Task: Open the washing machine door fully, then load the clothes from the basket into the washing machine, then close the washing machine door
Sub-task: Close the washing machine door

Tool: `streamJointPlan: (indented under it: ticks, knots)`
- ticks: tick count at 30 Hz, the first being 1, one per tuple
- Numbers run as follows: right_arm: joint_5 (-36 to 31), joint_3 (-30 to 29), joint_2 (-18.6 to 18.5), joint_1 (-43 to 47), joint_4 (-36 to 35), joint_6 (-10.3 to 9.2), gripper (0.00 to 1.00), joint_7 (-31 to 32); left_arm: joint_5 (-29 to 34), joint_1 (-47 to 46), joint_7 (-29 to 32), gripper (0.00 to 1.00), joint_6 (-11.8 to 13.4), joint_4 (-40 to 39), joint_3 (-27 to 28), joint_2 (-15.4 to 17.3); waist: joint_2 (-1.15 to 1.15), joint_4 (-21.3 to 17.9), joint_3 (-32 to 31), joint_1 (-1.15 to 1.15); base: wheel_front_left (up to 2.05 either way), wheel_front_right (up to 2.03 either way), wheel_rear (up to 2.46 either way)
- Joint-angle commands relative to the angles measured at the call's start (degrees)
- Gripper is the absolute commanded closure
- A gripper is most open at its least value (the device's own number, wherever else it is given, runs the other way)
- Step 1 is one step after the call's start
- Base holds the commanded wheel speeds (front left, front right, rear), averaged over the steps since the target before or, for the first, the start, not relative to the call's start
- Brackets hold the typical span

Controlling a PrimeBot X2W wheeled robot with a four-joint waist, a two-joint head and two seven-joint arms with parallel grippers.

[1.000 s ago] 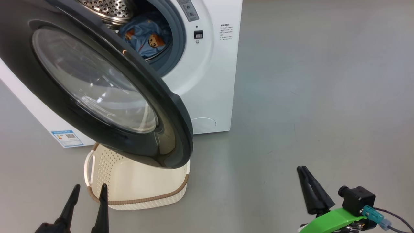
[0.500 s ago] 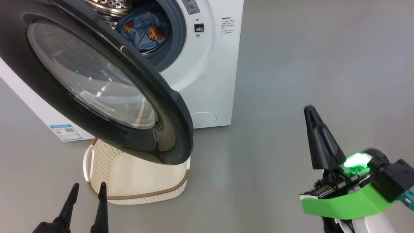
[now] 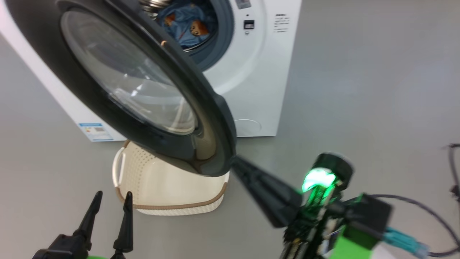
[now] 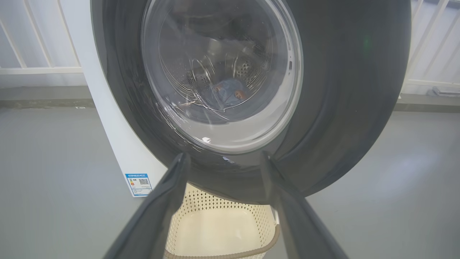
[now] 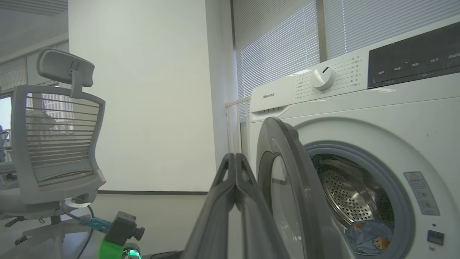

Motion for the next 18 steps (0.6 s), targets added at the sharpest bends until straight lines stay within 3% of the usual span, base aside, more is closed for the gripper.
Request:
streamJointPlan:
  ticks: [1, 10, 18]
  knots:
    - [1.54, 4.09, -0.65, -1.85, 0.29, 0.09, 1.0, -0.26, -0.61, -2.5, -0.36, 0.0, -0.15, -1.55, 1.23, 0.38, 0.0, 2.14, 0.5, 0.0, 0.0, 0.0, 0.0]
    - [4.66, 13.87, -3.54, -5.21, 12.31, 0.09, 1.0, -0.26, -1.67, -5.11, -0.36, 0.0, -0.15, -2.11, -1.55, 0.34, 0.0, 7.4, 3.39, 0.0, 0.0, 0.0, 0.0]
    - [4.28, 12.96, -2.92, -8.8, 21.42, 0.09, 1.0, -0.26, -3.55, -8.22, -0.36, 0.0, -0.15, -3.61, -3.98, 0.33, 0.0, 10.8, 9.73, 0.0, 0.0, 0.0, 0.0]
